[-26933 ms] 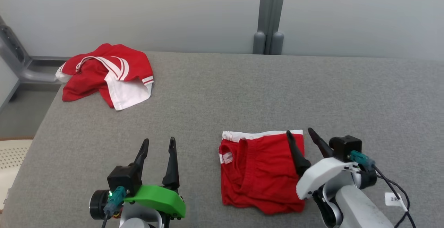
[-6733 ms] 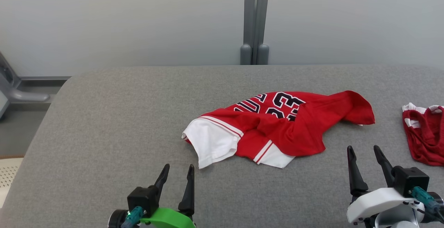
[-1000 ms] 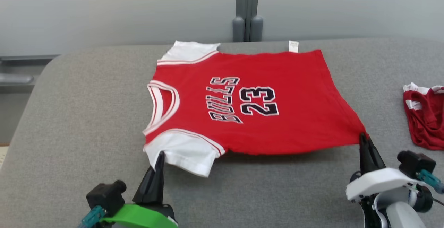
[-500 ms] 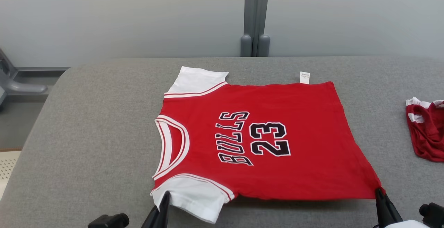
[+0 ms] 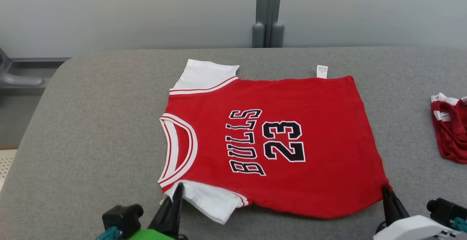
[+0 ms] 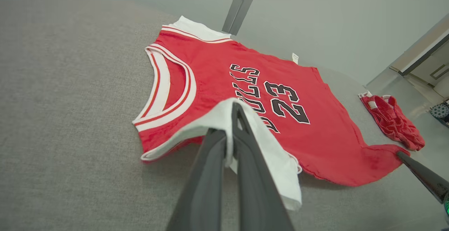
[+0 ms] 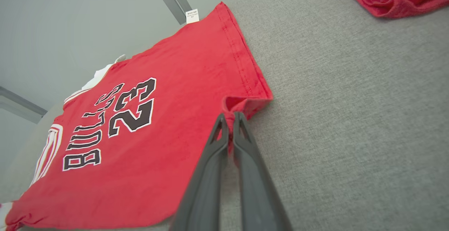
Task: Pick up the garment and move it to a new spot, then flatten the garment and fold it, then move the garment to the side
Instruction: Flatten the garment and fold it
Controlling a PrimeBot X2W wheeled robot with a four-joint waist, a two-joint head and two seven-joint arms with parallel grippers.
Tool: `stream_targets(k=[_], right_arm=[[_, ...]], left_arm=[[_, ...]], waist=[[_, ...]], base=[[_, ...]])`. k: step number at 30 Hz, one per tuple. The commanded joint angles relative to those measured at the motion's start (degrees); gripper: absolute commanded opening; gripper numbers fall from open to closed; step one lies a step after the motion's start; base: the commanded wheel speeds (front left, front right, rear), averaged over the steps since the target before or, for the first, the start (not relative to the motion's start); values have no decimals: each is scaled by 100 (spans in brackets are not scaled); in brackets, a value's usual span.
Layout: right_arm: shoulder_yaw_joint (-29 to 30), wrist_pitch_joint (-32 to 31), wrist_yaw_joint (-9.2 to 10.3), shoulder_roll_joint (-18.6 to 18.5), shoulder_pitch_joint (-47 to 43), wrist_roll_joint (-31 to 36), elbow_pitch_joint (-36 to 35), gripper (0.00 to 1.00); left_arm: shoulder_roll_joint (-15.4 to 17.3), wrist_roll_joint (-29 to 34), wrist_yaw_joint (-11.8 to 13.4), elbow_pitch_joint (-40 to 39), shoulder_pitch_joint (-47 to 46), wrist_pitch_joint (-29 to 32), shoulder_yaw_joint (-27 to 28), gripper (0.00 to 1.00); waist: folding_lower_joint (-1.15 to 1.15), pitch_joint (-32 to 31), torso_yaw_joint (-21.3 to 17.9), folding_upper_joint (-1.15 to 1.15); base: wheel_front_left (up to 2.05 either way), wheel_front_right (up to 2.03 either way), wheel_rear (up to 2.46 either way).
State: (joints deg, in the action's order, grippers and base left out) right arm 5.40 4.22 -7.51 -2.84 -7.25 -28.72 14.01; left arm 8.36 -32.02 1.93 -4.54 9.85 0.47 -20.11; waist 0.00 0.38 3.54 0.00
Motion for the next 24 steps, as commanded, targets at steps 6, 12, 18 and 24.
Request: stream_targets(k=[6,12,18,24], right_arm=[[126,37,4,-14,710,-90,95,0],[237,-283,4,-13,1448,248,261,0],[459,-696,3,-12,2153,775,426,0],[535,-1258,4,-15,2681,1315,482,0]], left_arm=[[-13,347,-268,552,-1413,-87,-112,0],[-26,543,-428,1364,-2577,106,-173,0],[25,608,-493,2089,-3363,383,-210,0],[-12,621,-491,2654,-3865,533,-242,0]], waist=[[0,462,-40,0],[0,799,-125,0],[0,1047,-180,0],[0,1192,-216,0]], base=[[0,0,0],[0,0,0],[0,0,0],[0,0,0]])
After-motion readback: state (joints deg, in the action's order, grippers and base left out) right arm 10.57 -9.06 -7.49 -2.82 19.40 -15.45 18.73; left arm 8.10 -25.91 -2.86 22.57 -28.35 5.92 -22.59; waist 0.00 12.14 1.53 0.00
